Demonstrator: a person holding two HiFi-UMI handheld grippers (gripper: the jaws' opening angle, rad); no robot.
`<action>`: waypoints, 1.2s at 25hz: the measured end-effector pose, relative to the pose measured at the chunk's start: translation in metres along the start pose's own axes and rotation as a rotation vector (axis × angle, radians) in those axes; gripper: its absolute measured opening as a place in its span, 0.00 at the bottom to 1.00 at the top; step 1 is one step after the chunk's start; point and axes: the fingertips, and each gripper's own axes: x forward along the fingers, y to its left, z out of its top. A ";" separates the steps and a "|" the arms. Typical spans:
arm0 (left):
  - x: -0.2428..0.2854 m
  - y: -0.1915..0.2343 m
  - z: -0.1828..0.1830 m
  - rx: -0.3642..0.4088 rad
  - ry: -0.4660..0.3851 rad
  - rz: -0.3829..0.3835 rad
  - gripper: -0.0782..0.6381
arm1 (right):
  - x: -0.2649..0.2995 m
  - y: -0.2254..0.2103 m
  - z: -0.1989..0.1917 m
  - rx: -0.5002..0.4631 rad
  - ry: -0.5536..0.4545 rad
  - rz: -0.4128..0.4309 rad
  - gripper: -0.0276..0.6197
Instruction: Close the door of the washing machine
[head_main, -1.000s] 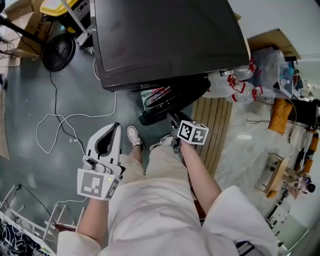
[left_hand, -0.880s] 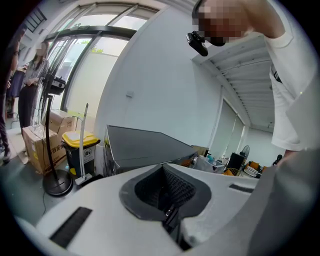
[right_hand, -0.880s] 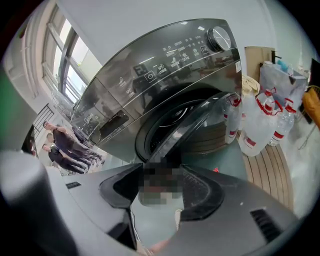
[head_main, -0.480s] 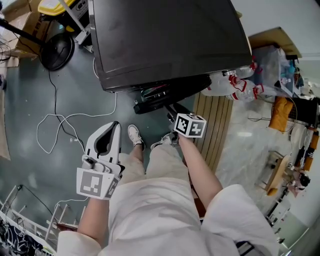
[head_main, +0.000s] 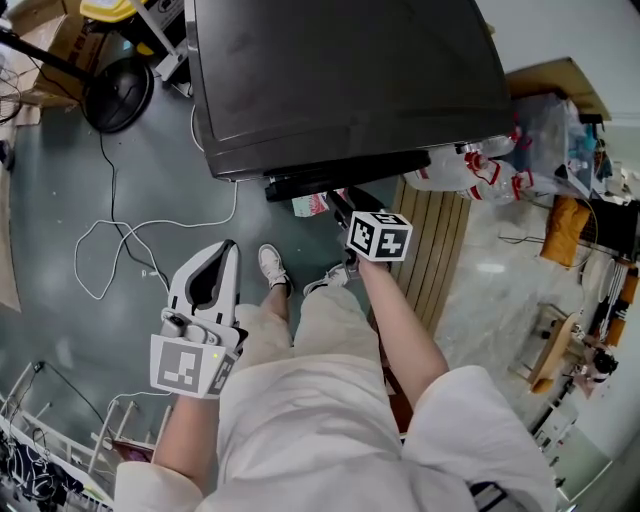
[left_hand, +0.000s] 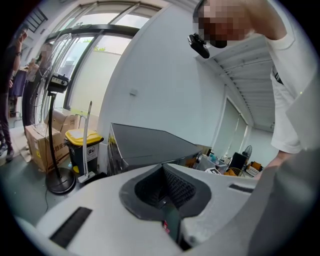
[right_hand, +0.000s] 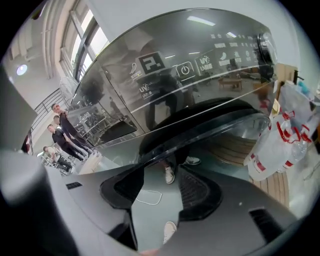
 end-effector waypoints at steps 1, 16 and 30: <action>0.000 0.000 0.000 -0.002 0.001 0.000 0.12 | 0.002 0.000 0.003 -0.006 0.000 -0.004 0.37; -0.005 -0.007 -0.004 0.017 0.004 -0.005 0.12 | 0.008 0.001 0.015 -0.021 -0.033 -0.024 0.37; 0.011 -0.094 0.037 0.129 -0.042 -0.080 0.12 | -0.091 -0.053 0.033 -0.008 -0.142 -0.085 0.08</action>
